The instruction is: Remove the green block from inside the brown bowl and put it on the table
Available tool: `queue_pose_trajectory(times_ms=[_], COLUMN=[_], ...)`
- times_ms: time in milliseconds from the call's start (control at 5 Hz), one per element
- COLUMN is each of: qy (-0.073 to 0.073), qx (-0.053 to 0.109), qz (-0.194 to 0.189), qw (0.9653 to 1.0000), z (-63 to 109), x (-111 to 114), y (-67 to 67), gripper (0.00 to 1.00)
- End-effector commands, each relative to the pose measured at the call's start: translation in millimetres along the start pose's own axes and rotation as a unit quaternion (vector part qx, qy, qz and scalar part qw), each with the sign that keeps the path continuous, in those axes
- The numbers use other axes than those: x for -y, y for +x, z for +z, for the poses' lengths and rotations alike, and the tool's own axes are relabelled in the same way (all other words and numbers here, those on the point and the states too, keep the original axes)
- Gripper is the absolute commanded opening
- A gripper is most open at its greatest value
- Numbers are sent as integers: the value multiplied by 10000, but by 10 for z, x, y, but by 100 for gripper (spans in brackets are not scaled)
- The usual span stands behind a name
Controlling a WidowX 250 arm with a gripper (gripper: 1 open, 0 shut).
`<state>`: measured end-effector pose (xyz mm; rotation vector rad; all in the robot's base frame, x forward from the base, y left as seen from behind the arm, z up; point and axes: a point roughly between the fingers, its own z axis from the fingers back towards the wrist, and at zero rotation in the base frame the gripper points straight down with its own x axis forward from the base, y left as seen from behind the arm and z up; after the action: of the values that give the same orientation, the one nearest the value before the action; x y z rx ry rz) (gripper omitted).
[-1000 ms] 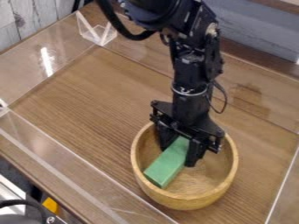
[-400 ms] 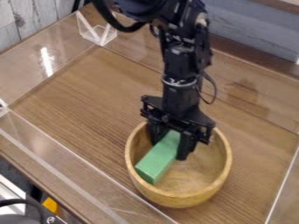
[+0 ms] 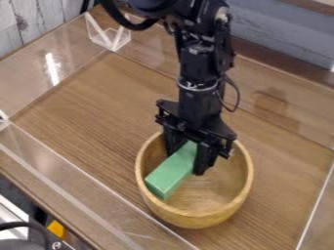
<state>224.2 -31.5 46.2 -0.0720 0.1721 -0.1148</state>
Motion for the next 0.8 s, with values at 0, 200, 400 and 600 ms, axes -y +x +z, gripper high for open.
queue_pose_trajectory(times_ms=[0,200,400,600], qy=[32,40,44,47], qx=[220,207,193,179], qz=[-141,-211,-266,-319], qw=[9997,9996,9995,9993], z=[54,-9,30,71], x=[-9,-27,35,97], y=[26,26,-6,-37], gripper=[0,0,0,0])
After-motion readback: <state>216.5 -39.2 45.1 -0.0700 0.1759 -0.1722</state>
